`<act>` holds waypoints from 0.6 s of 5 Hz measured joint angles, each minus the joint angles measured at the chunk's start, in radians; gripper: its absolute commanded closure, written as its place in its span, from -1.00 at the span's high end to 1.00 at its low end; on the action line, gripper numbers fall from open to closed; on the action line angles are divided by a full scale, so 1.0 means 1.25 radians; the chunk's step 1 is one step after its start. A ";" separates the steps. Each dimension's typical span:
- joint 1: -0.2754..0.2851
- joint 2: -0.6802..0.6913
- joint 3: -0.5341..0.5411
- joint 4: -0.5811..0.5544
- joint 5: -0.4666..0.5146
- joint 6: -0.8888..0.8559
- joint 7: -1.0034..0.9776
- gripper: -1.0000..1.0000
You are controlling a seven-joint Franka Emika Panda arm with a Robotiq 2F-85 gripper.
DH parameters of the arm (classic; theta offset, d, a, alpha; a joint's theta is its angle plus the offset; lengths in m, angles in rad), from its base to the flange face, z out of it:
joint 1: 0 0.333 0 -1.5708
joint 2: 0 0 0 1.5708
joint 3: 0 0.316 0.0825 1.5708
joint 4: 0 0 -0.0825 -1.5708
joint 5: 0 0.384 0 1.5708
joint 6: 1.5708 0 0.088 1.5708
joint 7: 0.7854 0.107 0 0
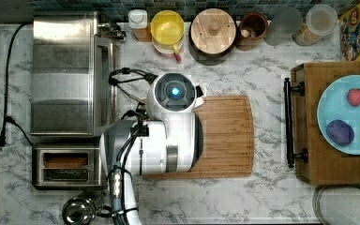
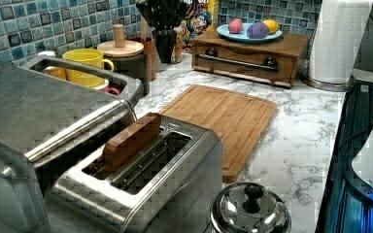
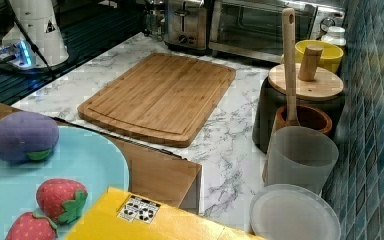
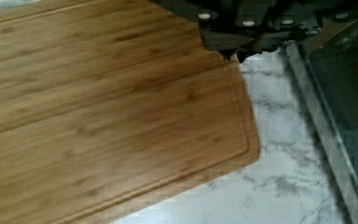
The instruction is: Turn on the toaster.
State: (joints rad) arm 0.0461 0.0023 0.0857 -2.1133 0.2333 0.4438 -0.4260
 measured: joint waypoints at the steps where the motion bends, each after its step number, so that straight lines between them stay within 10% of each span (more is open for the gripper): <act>1: 0.013 -0.041 0.014 -0.064 0.025 -0.007 -0.009 -1.00; 3: 0.033 -0.180 0.022 -0.181 0.050 -0.021 -0.094 -1.00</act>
State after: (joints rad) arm 0.0870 -0.2224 0.1128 -2.3398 0.2952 0.4177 -0.5439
